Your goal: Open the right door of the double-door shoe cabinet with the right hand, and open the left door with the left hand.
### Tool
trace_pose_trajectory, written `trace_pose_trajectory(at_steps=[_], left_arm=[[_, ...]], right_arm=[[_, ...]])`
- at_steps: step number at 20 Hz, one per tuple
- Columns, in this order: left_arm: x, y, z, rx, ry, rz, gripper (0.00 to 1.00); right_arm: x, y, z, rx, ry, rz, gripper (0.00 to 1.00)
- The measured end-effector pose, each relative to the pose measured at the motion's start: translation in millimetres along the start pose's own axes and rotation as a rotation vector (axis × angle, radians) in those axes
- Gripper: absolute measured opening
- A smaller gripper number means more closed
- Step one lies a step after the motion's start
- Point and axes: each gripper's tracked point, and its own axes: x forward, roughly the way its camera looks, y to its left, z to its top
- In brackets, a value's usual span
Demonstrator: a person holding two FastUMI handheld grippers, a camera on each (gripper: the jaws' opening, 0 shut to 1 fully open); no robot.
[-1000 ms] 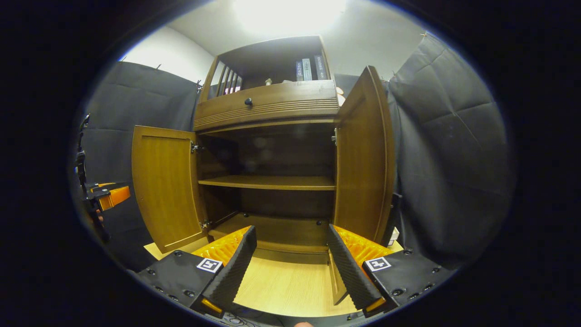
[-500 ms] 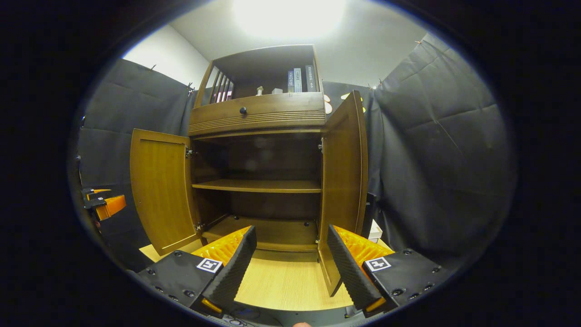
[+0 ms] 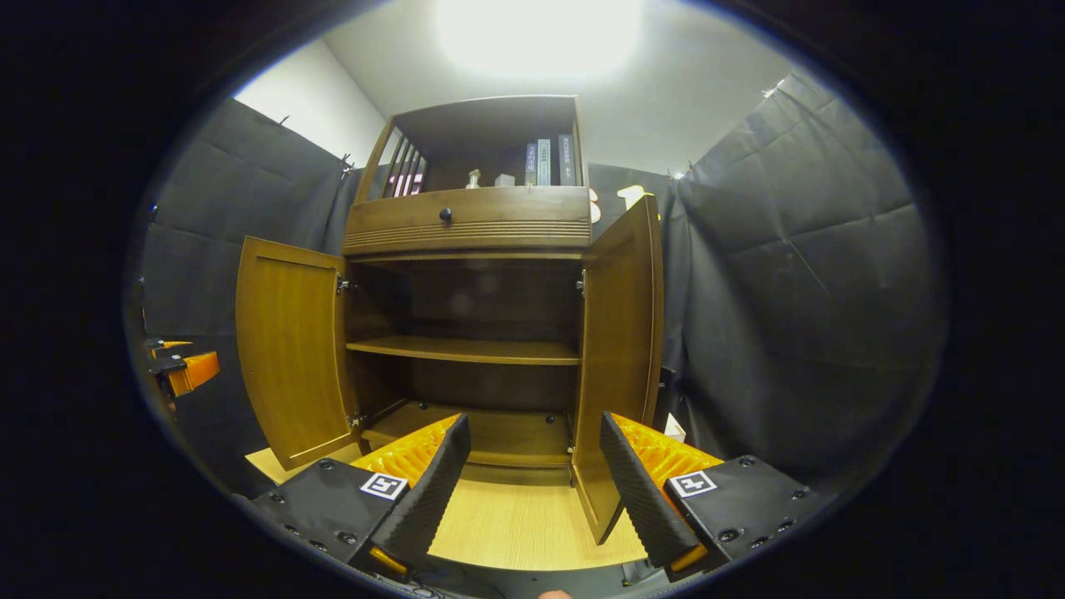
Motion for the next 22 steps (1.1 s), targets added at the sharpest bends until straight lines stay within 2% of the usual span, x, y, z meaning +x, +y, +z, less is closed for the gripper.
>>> trace_pose_trajectory(at_steps=[1,17,18,19,21,22], left_arm=[[-2,0,0,0.002,-0.004,0.002,0.85],[-9,-3,-1,0.015,-0.027,-0.033,0.85],[-9,-3,-1,0.018,-0.029,-0.034,0.85],[-8,-3,-1,0.021,-0.032,-0.034,0.85],[-8,-3,-1,0.019,-0.035,-0.034,0.85],[-9,-4,0,0.015,-0.035,-0.038,0.85]], right_arm=[[-1,-1,1,0.005,0.000,-0.004,0.93],[-10,-19,5,0.017,-0.007,-0.065,0.93],[-10,-18,6,0.017,-0.010,-0.065,0.98],[-10,-19,8,0.015,-0.013,-0.066,0.94],[-10,-19,7,0.013,-0.012,-0.065,0.98],[-10,-19,6,0.012,-0.012,-0.065,0.94]])
